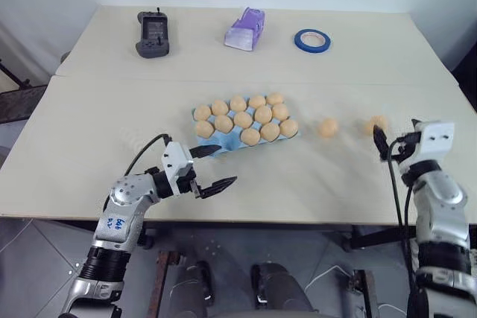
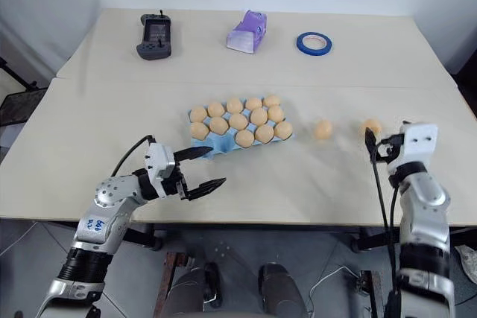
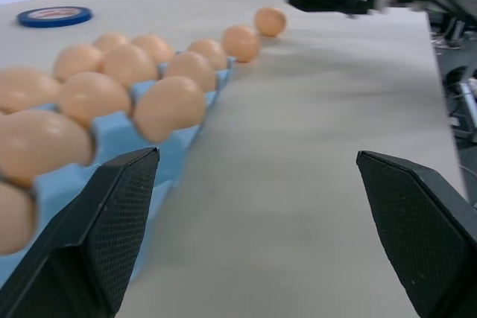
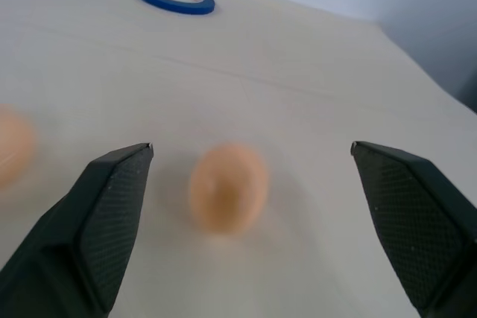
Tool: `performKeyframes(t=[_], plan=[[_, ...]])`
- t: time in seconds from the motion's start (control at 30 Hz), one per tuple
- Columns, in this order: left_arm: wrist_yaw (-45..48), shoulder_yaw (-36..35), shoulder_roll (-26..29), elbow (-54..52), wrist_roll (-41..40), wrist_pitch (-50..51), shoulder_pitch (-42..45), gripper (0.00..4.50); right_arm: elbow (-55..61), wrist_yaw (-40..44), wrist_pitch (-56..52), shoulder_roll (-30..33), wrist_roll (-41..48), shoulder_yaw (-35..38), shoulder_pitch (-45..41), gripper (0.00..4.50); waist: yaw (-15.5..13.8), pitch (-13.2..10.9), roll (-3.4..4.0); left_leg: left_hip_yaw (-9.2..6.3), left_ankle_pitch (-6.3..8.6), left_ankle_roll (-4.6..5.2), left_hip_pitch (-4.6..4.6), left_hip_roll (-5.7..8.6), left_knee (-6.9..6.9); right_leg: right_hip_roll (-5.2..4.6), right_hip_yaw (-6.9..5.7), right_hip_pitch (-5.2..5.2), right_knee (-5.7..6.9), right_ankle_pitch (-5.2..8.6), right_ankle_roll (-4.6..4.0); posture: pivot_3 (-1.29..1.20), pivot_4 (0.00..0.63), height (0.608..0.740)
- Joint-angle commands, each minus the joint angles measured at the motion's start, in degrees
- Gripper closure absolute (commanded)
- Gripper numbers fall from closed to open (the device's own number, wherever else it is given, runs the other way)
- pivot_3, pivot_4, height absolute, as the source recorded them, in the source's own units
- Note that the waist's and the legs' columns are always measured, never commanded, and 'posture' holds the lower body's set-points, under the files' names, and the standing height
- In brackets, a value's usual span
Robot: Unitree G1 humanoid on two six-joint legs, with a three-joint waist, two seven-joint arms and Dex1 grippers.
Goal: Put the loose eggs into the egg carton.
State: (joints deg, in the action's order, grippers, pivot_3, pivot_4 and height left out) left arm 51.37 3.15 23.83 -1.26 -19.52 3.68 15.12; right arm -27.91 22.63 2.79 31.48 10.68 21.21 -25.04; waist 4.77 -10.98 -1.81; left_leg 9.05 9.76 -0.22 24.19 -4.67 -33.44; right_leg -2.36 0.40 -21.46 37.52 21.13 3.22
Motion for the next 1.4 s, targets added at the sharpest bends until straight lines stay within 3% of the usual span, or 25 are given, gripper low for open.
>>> performKeyframes(t=[0.03,0.3,0.43,0.6,0.67,0.83,0.97,1.2,1.4], plan=[[-0.09,0.34,-0.26,-1.8,0.21,-0.79,0.13,0.0,-8.51,1.38,2.57,1.78,-0.71,-1.05,-4.83,0.03,0.02,0.0,0.0,-0.02,-0.07,-0.06,0.01,-0.02,-0.04,0.03,0.0,0.01,0.0,0.0,0.0,0.0,0.15,0.74],[-1.76,-0.54,0.49,-5.04,0.19,0.26,-1.67,0.0,-31.0,2.39,6.79,1.72,-4.4,-5.81,-17.81,0.03,0.14,-0.01,0.02,0.07,-0.12,-0.08,0.02,-0.01,-0.18,0.02,0.07,0.0,0.07,-0.01,0.05,0.0,0.15,0.74],[-2.59,-1.2,1.16,-6.48,0.16,0.81,-2.83,0.0,-36.63,1.95,8.47,1.69,-4.85,-6.04,-20.77,0.9,0.12,-0.01,0.01,0.07,-0.12,-0.08,0.02,-0.01,-0.23,0.01,0.07,0.01,0.08,-0.01,0.06,0.0,0.15,0.74],[-3.55,-1.75,1.72,-7.32,-0.03,1.19,-3.53,0.0,-38.56,2.01,9.58,1.53,-5.0,-6.13,-22.25,2.64,0.14,-0.01,0.01,0.05,0.0,-0.25,0.03,-0.01,-0.3,-0.03,0.07,0.04,0.08,-0.02,0.08,0.0,0.15,0.74],[-4.01,-2.02,1.82,-7.72,0.03,1.26,-3.97,0.0,-38.06,2.92,9.99,1.16,-4.71,-6.18,-22.5,2.78,0.14,-0.01,0.02,0.05,0.01,-0.26,0.03,0.0,-0.31,-0.03,0.07,0.05,0.08,-0.02,0.09,0.0,0.15,0.74],[-6.4,-4.1,1.78,-8.52,-0.5,1.2,-5.82,0.0,-29.79,11.62,10.03,-1.92,-1.38,-6.72,-22.56,2.78,0.64,-0.03,0.05,0.06,0.0,-0.22,0.03,-0.06,-0.28,0.02,0.09,0.02,0.12,-0.02,0.08,0.0,0.15,0.74],[-8.96,-8.41,2.34,-9.14,-0.6,0.67,-9.9,0.0,-11.09,17.46,1.82,-7.76,2.69,-10.75,-20.5,2.78,1.46,-0.06,0.1,0.06,-0.08,-0.11,0.02,-0.15,-0.25,0.09,0.1,-0.03,0.29,-0.02,0.08,0.0,0.15,0.74],[-11.96,-14.85,3.13,-10.96,-0.59,-0.33,-17.58,0.0,10.55,17.36,-13.05,-17.55,5.27,-19.99,-16.86,2.78,1.15,-0.06,0.1,-0.05,0.15,-0.21,0.05,-0.17,-0.14,0.02,-0.03,-0.07,0.31,0.01,0.02,0.0,0.15,0.74],[-14.47,-17.96,2.39,-12.34,-0.63,-0.8,-21.48,0.0,14.2,15.65,-17.92,-24.54,2.94,-27.48,-16.26,2.78,0.92,-0.06,0.09,-0.02,0.17,-0.21,0.06,-0.07,0.11,-0.16,-0.08,-0.14,0.22,0.04,-0.07,0.0,0.15,0.74]])
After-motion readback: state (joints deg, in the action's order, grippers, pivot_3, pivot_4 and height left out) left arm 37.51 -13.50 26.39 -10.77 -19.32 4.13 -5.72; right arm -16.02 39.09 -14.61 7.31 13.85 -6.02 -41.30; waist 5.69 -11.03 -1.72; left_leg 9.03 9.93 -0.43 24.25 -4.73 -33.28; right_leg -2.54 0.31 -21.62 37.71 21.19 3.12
